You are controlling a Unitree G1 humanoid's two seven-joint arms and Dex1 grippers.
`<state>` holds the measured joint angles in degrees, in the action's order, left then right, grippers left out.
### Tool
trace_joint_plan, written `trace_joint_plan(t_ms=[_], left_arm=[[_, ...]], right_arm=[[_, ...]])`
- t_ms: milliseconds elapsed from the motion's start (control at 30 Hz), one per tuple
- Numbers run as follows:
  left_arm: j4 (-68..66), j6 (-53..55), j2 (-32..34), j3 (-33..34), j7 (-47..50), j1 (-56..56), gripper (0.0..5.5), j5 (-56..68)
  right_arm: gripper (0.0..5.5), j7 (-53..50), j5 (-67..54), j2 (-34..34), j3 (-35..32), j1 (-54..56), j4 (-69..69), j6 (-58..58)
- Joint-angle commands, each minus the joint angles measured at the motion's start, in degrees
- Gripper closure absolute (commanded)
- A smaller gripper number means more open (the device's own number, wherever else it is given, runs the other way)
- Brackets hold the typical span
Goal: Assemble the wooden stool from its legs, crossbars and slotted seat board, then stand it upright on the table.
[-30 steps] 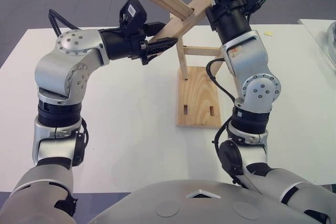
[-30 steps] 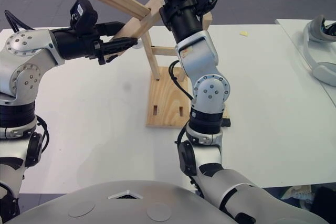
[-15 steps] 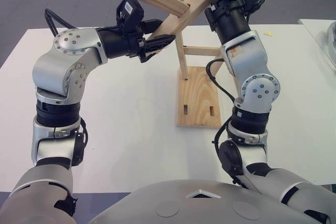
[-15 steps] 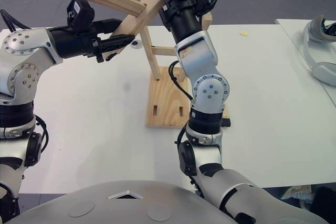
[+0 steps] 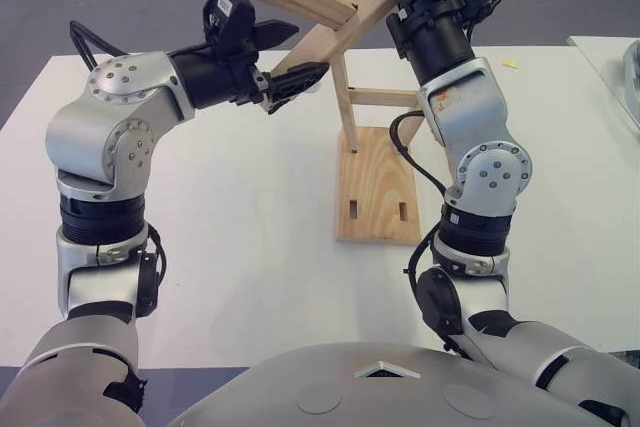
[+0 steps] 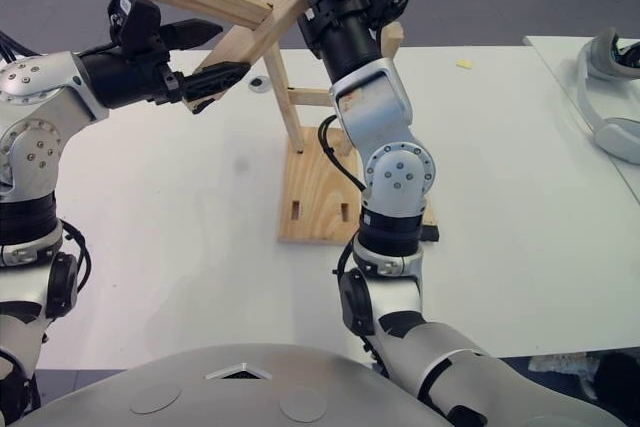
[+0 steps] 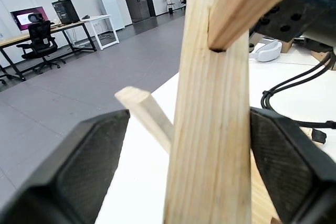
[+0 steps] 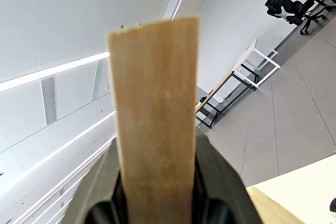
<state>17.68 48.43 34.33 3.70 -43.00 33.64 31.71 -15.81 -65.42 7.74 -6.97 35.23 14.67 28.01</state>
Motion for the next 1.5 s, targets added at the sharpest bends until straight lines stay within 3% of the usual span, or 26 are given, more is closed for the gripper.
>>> trace_joint_plan(t_ms=[33, 367, 600, 967, 1300, 1500], left_arm=[[1.4, 1.9, 5.5, 4.5, -1.0, -4.8, 1.61, 1.2], [-4.0, -1.4, 10.8, 11.9, -1.1, -8.9, 1.61, 1.1], [-0.3, -1.3, 7.8, 15.2, 3.1, -16.5, 1.61, 2.2], [7.5, 0.2, 5.0, 20.0, 9.1, -27.3, 1.61, 5.0], [12.9, 1.0, 2.8, 22.7, 13.9, -34.9, 1.61, 7.4], [12.6, 1.1, 3.1, 20.6, 14.9, -34.1, 1.61, 7.4]], right_arm=[[4.46, -0.4, -0.8, 2.1, -0.4, -0.7, 1.3, -0.5], [4.46, -0.9, 2.0, -1.5, -1.3, 0.5, 2.3, 0.0], [4.46, -5.2, 7.4, -7.5, -2.5, -5.0, 9.3, 3.3], [4.46, -16.2, -2.4, -12.1, -4.1, -18.0, 21.9, 12.1], [4.46, -18.3, -1.8, -19.0, -3.5, -21.6, 22.4, 16.3], [4.46, -18.1, 3.2, -21.1, -1.6, -25.6, 25.5, 17.1]])
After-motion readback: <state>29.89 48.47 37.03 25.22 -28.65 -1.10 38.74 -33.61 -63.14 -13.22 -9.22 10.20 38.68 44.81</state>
